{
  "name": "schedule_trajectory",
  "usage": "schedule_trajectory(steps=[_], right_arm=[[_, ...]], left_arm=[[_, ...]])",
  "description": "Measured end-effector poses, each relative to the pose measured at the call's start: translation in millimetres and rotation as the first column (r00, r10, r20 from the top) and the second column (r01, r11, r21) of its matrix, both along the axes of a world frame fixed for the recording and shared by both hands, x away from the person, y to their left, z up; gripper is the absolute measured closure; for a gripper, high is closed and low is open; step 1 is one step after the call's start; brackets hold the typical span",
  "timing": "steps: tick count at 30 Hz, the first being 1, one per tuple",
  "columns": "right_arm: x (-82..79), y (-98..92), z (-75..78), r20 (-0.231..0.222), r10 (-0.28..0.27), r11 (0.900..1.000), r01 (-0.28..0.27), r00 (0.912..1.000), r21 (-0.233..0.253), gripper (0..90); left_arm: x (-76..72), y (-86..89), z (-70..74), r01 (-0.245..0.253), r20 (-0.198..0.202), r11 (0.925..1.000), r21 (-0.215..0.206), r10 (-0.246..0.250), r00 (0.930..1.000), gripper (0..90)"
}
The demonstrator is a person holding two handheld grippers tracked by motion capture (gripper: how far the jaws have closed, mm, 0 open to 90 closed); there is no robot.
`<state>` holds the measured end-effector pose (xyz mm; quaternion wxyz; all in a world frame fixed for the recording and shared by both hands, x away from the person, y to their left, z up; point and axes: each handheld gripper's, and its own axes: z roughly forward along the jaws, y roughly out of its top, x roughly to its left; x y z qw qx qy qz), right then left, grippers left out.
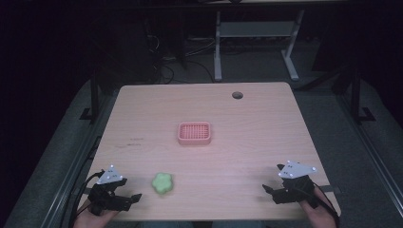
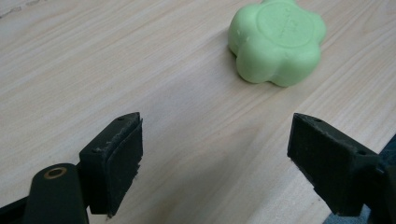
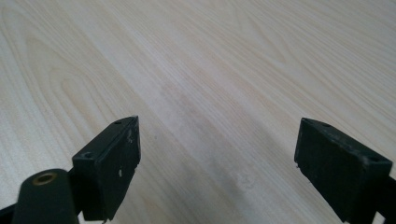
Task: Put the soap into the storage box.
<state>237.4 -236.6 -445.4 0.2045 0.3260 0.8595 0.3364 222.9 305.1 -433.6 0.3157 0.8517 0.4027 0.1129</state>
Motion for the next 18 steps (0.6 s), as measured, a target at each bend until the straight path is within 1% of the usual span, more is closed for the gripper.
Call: schedule_trajectory(steps=[2,4,5,7,10,13,15,18], right_arm=[[-0.3,0.1,-0.1,0.002,0.007,1.000,-0.007,1.0000,-0.004,13.8],[-0.7,0.3,0.1,0.004,0.007,1.000,-0.007,1.0000,-0.005,13.8],[-0.9,0.3,0.3,0.003,0.007,1.000,-0.007,1.0000,-0.001,13.8],[-0.5,0.1,0.4,0.005,0.008,1.000,-0.008,1.0000,-0.004,13.9],[-0.8,0.6,0.2,0.003,0.008,1.000,-0.008,1.0000,-0.003,13.8],[-1.4,0.8,0.5,0.001,0.009,1.000,-0.009,1.0000,-0.001,13.8],[-1.4,0.8,0.6,0.001,0.009,1.000,-0.009,1.0000,0.000,13.9],[-1.4,0.8,0.6,0.000,0.010,1.000,-0.010,1.0000,0.000,13.9]], left_arm=[[-0.2,-1.8,-0.2,-0.002,-0.004,1.0000,-0.006,0.002,1.0000,18.0],[0.7,-2.9,-0.7,0.016,-0.003,0.9999,0.005,-0.016,0.9999,18.0],[0.3,-4.3,-1.1,0.010,-0.009,0.9999,-0.003,-0.010,0.9999,18.0],[0.7,-5.5,-1.0,0.021,-0.007,0.9998,0.006,-0.021,0.9998,18.0],[0.4,-7.4,-1.0,0.020,-0.009,0.9998,-0.001,-0.020,0.9998,18.0],[0.6,-11.0,-0.7,0.035,-0.008,0.9994,0.007,-0.035,0.9994,18.0],[0.2,-12.5,-0.6,0.034,-0.008,0.9994,0.008,-0.034,0.9994,18.0],[1.0,-16.3,-1.1,0.047,-0.010,0.9988,0.014,-0.047,0.9989,18.0]])
